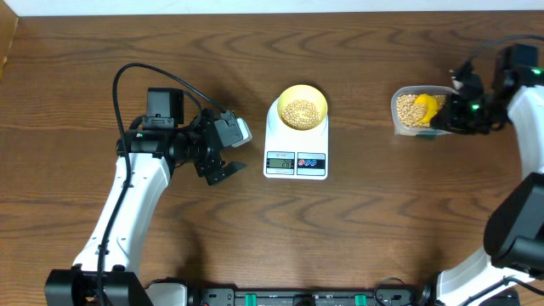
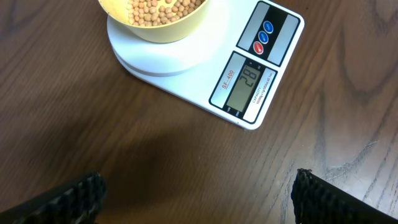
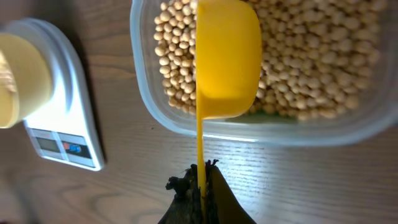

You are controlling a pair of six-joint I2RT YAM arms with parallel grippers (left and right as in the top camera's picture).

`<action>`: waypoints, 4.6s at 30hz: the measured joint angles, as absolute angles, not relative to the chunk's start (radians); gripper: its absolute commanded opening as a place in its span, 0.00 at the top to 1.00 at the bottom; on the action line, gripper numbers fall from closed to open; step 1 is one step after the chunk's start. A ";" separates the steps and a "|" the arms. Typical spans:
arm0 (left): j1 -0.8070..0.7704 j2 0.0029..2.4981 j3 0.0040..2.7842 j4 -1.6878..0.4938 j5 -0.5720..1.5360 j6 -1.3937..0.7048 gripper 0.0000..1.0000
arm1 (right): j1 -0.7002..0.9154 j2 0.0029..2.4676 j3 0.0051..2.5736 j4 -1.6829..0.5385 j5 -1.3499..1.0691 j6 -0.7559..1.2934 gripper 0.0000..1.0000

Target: Scoop item into bowl and weigh 50g on scale

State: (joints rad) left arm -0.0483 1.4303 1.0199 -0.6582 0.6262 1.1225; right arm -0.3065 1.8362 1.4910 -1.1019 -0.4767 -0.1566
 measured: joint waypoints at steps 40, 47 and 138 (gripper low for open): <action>-0.048 1.430 1.020 -0.658 0.626 1.122 0.02 | -0.196 1.836 1.488 -1.054 -1.104 -0.241 0.99; -0.048 1.430 1.020 -0.658 0.626 1.122 0.02 | -0.040 1.836 1.487 -0.941 -1.100 -0.042 0.99; -0.048 1.430 1.020 -0.658 0.626 1.122 0.02 | 0.517 1.838 1.688 -0.924 0.061 -0.202 0.99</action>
State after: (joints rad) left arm -0.0483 1.4303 1.0199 -0.6582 0.6262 1.1225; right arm 0.5171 1.8378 1.6878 -0.9237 0.0612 -0.2024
